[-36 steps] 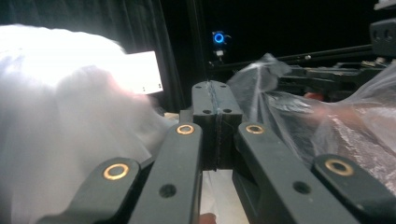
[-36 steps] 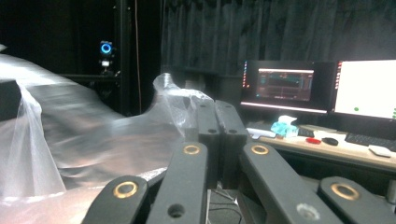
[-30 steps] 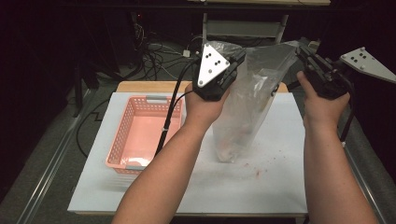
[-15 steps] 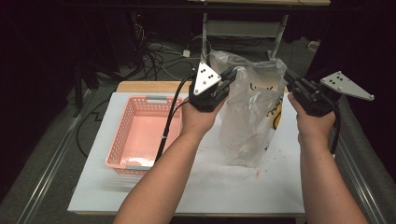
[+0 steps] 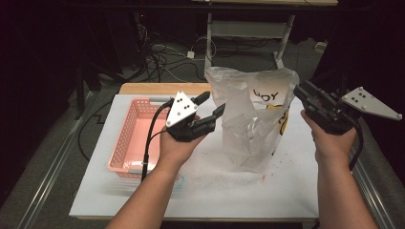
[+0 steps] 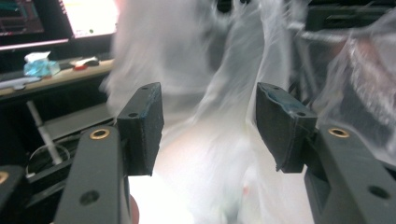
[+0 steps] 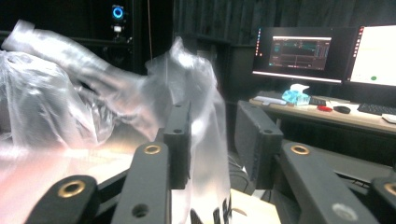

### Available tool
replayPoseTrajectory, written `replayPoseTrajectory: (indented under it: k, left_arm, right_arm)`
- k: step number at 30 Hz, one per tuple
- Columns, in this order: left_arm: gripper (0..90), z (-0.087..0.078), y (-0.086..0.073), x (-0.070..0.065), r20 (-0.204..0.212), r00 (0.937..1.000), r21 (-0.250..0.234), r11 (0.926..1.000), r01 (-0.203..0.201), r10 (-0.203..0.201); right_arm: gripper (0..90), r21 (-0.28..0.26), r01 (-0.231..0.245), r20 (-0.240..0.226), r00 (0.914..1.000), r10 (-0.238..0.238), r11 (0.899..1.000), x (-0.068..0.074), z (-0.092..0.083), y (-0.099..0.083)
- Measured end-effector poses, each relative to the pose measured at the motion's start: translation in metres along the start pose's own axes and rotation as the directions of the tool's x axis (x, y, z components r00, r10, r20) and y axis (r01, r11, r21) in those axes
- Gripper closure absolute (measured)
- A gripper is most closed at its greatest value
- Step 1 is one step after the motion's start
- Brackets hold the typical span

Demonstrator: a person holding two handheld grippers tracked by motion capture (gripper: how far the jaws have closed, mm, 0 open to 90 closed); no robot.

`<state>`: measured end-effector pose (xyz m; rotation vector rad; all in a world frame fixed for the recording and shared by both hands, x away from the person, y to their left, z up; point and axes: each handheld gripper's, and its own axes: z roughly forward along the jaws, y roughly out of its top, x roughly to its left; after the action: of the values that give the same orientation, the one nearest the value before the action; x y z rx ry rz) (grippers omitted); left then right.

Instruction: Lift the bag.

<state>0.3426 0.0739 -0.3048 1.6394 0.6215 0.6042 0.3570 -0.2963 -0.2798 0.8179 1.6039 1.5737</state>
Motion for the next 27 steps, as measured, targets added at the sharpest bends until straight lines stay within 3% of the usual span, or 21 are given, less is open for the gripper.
replayPoseTrajectory:
  k: [3, 7, 11, 14, 16, 18, 23, 27]
  left_arm:
    - [37.6, -0.006, -0.015, 0.003, 0.016, 0.9984, 0.010, 0.9985, 0.054, -0.054]
    - [33.8, -0.014, -0.033, 0.005, 0.018, 0.9966, 0.040, 0.9960, 0.080, -0.081]
    - [29.3, -0.028, -0.043, 0.010, 0.021, 0.9878, 0.008, 0.9880, 0.154, -0.154]
    - [26.9, -0.042, -0.047, 0.012, -0.005, 0.9907, 0.005, 0.9907, 0.136, -0.136]
    - [24.1, -0.050, -0.052, 0.014, -0.019, 0.9901, 0.013, 0.9902, 0.139, -0.139]
    - [22.4, -0.056, -0.058, 0.017, -0.030, 0.9857, 0.008, 0.9861, 0.166, -0.166]
    - [14.9, -0.055, -0.076, 0.014, -0.057, 0.9882, 0.112, 0.9826, 0.148, -0.142]
    - [9.7, -0.047, -0.095, 0.004, -0.049, 0.9902, 0.197, 0.9707, 0.138, -0.131]
  right_arm:
    - [64.2, 0.000, 0.005, 0.000, 1.0000, -0.005, 1.000, 0.001, -0.010, -0.007]
    - [60.6, 0.019, 0.003, -0.004, 1.0000, -0.003, 1.000, 0.002, -0.022, -0.017]
    - [57.3, 0.031, 0.001, -0.009, 1.0000, -0.001, 1.000, 0.003, -0.033, -0.028]
    - [55.1, 0.057, 0.000, -0.014, 0.9999, 0.001, 0.998, 0.004, -0.039, -0.037]
    - [53.5, 0.082, -0.007, -0.013, 0.9999, 0.008, 0.997, 0.005, -0.043, -0.045]
    - [51.1, 0.101, -0.008, -0.011, 0.9999, 0.009, 0.995, 0.006, -0.046, -0.055]
    - [42.3, 0.170, -0.030, -0.011, 0.9994, 0.032, 0.985, 0.009, -0.049, -0.083]
    - [31.2, 0.212, -0.041, -0.010, 0.9990, 0.044, 0.976, 0.013, -0.050, -0.105]
